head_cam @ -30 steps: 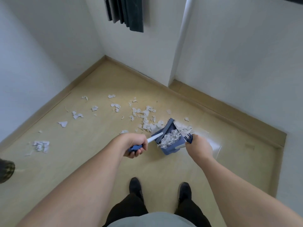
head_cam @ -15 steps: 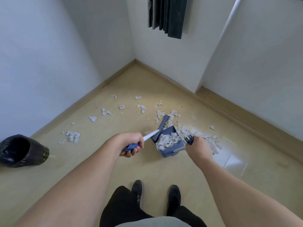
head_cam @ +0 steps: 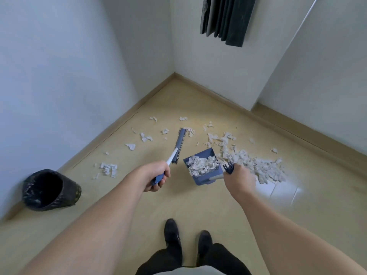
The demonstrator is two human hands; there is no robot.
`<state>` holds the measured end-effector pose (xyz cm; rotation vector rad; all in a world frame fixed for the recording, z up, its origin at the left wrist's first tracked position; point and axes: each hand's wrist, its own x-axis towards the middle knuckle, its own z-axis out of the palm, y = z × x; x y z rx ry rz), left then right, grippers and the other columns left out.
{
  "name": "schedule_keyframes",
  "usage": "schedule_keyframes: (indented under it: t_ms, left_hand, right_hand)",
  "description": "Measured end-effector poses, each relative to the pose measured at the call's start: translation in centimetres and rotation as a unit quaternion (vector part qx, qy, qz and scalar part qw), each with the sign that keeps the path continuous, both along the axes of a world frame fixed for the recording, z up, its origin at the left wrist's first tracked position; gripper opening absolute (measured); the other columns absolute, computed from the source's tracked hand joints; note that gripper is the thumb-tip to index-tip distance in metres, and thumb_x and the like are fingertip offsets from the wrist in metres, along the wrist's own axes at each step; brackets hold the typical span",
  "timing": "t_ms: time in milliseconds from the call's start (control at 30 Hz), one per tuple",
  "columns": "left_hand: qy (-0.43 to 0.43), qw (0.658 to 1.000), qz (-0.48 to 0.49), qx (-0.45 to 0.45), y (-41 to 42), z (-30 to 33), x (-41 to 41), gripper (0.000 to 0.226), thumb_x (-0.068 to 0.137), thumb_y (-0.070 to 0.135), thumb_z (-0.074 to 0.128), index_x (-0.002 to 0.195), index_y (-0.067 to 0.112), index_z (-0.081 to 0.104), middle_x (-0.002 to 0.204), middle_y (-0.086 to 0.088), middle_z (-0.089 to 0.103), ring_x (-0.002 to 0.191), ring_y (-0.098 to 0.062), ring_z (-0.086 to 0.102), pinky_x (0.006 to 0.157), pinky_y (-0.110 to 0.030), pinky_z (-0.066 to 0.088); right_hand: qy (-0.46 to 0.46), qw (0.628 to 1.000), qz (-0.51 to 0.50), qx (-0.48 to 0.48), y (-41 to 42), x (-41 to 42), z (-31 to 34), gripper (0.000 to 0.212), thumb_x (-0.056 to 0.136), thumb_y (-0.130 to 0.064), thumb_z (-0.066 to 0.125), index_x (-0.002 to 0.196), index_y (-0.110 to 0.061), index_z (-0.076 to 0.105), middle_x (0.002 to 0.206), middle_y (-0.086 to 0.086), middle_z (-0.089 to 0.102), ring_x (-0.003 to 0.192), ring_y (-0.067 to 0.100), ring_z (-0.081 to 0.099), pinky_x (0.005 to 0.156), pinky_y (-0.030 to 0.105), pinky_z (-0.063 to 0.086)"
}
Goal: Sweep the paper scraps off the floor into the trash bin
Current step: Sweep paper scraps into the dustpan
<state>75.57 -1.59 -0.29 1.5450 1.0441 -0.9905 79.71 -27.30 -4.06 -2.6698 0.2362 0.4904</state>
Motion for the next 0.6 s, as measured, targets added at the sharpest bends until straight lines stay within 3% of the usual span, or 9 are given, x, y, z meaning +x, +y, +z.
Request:
schedule_keyframes:
  t_ms: [333,467,600]
  left_hand:
    - [0.021,0.998,0.063,-0.011,6.9,-1.7,-9.4,0.010,0.083,0.009,0.048,0.076,0.013,0.042,0.055,0.001,0.042,0.040,-0.008,0.037,0.032,-0.014,0.024]
    - [0.036,0.997,0.064,-0.024,11.3,-1.9,-11.8,0.013,0.083,0.009,0.048,0.072,0.013,0.043,0.052,0.001,0.042,0.040,-0.008,0.036,0.032,-0.013,0.024]
    - [0.052,0.997,0.047,-0.031,16.9,-1.9,-14.7,0.015,0.083,0.010,0.047,0.069,0.013,0.043,0.049,0.001,0.042,0.043,-0.008,0.034,0.035,-0.012,0.023]
  right_hand:
    - [0.014,0.997,-0.014,0.070,8.1,-5.6,-0.9,0.025,0.091,-0.019,0.054,0.068,-0.015,0.046,0.062,0.002,0.048,0.053,0.018,0.045,0.045,0.026,0.029]
    - [0.013,0.997,-0.020,0.075,13.7,-8.0,-0.1,0.010,0.089,-0.018,0.054,0.082,-0.011,0.054,0.067,0.003,0.052,0.058,0.022,0.050,0.047,0.025,0.031]
    - [0.007,0.996,-0.032,0.078,20.9,-11.6,0.4,0.011,0.088,-0.013,0.054,0.077,-0.011,0.050,0.062,0.001,0.047,0.054,0.018,0.044,0.045,0.024,0.027]
